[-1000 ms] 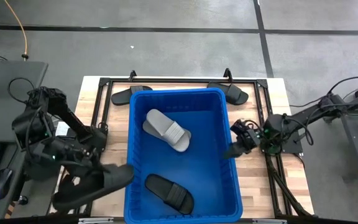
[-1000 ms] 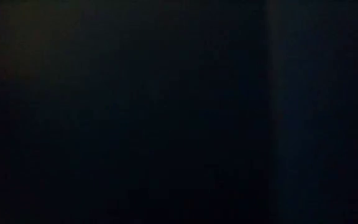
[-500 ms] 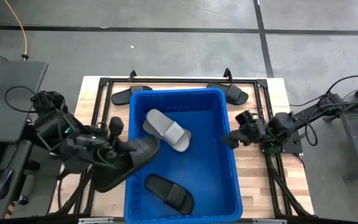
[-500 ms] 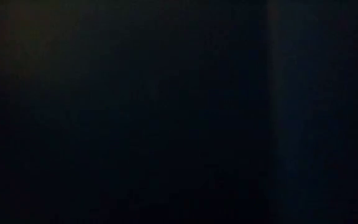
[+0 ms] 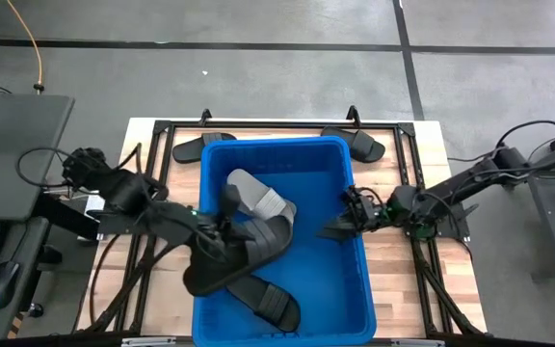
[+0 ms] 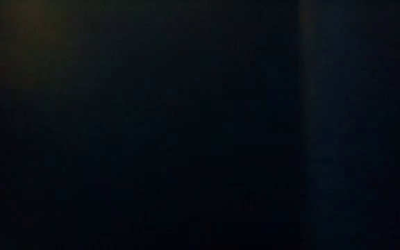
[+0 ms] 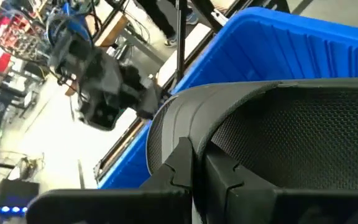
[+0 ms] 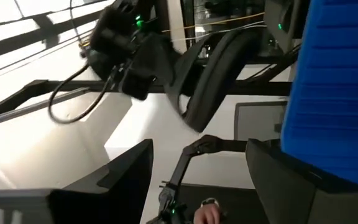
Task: Pick and place slides into bin
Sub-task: Put the bottom black slipper into the blue bin
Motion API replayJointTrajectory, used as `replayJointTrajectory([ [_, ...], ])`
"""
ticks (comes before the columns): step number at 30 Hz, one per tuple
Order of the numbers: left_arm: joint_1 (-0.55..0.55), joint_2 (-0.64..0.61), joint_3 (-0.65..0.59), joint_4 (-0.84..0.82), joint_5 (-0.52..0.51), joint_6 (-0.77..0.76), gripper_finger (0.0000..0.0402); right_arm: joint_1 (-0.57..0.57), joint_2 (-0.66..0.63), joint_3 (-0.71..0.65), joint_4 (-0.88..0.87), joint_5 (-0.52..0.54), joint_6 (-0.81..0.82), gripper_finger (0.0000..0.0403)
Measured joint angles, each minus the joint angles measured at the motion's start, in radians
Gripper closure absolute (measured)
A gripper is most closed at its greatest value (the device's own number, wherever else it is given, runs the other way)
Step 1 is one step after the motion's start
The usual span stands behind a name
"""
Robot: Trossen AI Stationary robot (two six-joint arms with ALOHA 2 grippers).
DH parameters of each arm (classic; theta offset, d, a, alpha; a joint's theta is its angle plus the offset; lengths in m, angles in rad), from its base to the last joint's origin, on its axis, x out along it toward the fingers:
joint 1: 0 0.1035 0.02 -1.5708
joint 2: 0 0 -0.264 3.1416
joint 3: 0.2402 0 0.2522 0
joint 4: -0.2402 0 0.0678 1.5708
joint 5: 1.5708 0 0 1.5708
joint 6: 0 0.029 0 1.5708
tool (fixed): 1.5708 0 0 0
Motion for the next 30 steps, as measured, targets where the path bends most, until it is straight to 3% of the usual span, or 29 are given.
replayJointTrajectory([
  [10,0.039,0.068,0.000,0.109,0.080,0.104,0.0401,-0.054,0.119,0.009,0.108,-0.094,0.123,0.0155],
  [18,0.098,0.084,0.000,0.118,0.095,0.115,0.0401,-0.055,0.175,0.144,0.001,-0.199,0.101,0.0155],
  [23,0.128,0.082,0.000,0.127,0.178,0.112,0.0401,-0.057,0.227,0.223,-0.087,-0.244,0.065,0.0159],
  [27,0.128,0.083,0.000,0.116,0.175,0.113,0.0401,-0.062,0.261,0.248,-0.093,-0.271,0.058,0.0194],
  [30,0.127,0.082,0.000,0.118,0.175,0.109,0.0401,-0.060,0.267,0.252,-0.093,-0.270,0.062,0.0249],
])
